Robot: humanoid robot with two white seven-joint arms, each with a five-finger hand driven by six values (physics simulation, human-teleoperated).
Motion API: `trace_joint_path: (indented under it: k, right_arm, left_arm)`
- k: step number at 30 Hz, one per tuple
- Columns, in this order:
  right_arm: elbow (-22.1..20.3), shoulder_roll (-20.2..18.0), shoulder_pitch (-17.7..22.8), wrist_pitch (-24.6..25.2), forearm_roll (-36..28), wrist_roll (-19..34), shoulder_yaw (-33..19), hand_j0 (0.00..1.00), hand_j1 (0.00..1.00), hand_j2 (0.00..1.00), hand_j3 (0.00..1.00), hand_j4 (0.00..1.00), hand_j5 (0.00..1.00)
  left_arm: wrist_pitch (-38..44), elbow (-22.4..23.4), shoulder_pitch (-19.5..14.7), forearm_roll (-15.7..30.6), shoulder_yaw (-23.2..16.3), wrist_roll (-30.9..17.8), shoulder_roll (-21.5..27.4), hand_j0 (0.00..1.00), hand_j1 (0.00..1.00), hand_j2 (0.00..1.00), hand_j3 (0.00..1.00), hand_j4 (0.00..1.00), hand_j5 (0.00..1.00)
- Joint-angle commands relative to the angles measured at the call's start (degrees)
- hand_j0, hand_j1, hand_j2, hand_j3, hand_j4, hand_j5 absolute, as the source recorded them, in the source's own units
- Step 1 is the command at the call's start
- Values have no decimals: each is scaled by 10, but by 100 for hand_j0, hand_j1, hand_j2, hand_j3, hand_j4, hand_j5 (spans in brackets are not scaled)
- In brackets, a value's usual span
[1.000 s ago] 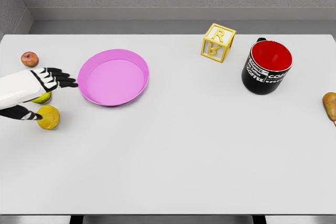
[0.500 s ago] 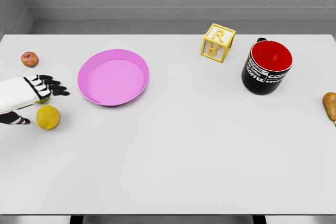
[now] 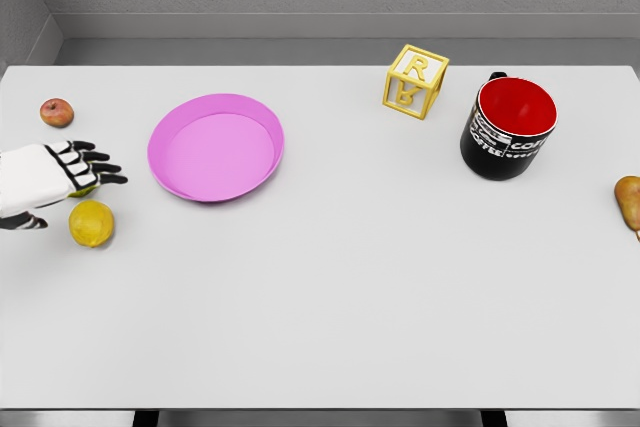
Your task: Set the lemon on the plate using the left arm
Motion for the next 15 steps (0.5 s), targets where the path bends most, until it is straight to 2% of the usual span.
trace_joint_path:
  k: [1,7,15]
  right_arm:
    - [0,0,-1,0,0,0,0,100,100,100,100,100,100]
    - [0,0,0,0,1,0,0,100,100,100,100,100,100]
    - [0,0,0,0,0,0,0,100,100,100,100,100,100]
  left_arm:
    - [1,-4,0,-17,7,-11,-7,100,100,100,100,100,100]
    - [1,11,2,-20,3,-57,-18,100,100,100,100,100,100]
    - [1,15,2,-1,3,-53,-21,100,100,100,100,100,100]
